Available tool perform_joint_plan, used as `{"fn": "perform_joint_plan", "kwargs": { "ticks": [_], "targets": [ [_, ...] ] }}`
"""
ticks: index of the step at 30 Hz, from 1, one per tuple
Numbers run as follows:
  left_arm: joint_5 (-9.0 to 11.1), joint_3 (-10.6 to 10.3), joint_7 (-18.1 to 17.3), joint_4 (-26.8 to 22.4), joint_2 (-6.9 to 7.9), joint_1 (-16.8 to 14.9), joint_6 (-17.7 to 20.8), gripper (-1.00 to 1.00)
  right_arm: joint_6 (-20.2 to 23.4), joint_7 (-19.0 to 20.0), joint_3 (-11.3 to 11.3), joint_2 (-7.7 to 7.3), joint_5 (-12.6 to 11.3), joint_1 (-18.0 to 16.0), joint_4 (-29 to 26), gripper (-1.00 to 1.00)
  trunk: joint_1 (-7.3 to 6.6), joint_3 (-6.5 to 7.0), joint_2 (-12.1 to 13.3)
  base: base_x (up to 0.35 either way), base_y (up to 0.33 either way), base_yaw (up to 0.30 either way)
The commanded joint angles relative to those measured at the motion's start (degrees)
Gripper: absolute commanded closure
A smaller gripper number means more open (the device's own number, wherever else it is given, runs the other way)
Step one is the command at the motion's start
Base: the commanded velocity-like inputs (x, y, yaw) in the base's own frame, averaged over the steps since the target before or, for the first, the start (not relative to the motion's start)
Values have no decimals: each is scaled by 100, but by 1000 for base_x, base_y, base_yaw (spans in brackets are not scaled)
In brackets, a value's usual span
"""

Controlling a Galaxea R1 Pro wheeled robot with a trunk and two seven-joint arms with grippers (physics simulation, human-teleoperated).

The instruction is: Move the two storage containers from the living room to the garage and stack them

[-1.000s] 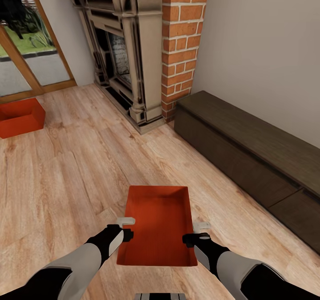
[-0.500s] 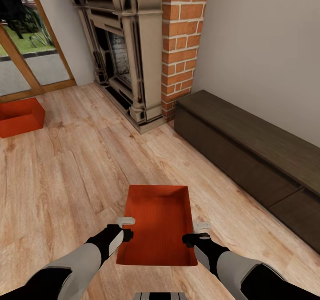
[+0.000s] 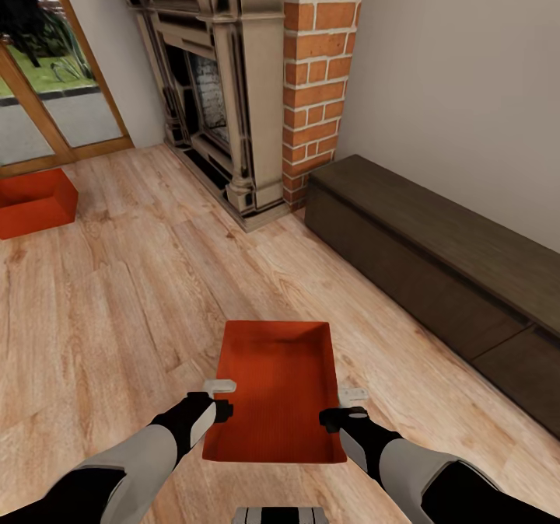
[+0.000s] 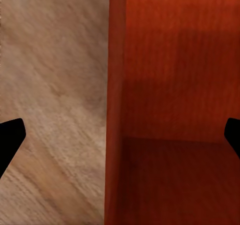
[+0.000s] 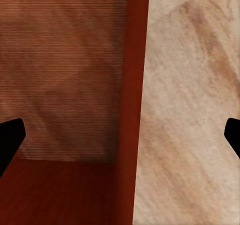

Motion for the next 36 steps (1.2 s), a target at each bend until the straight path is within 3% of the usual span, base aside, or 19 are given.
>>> {"fn": "perform_joint_plan", "kwargs": {
  "ticks": [1,17,33,36],
  "targets": [
    [22,-3,24,-12,-1,2,31,-100,22,-26,49,0,-46,-1,-8,-100,-1,-4,-1,0,0,0],
    [14,-11,24,-10,87,1,40,-100,34,-26,49,0,-46,-1,-6,-100,-1,-4,-1,0,0,0],
    [14,-12,24,-7,88,1,40,-100,46,-26,49,0,-46,-1,-8,-100,351,-291,-643,0,0,0],
    [14,-12,24,-10,88,3,40,-100,47,-26,49,0,-46,-1,-8,-100,351,-291,-643,0,0,0]
  ]
}}
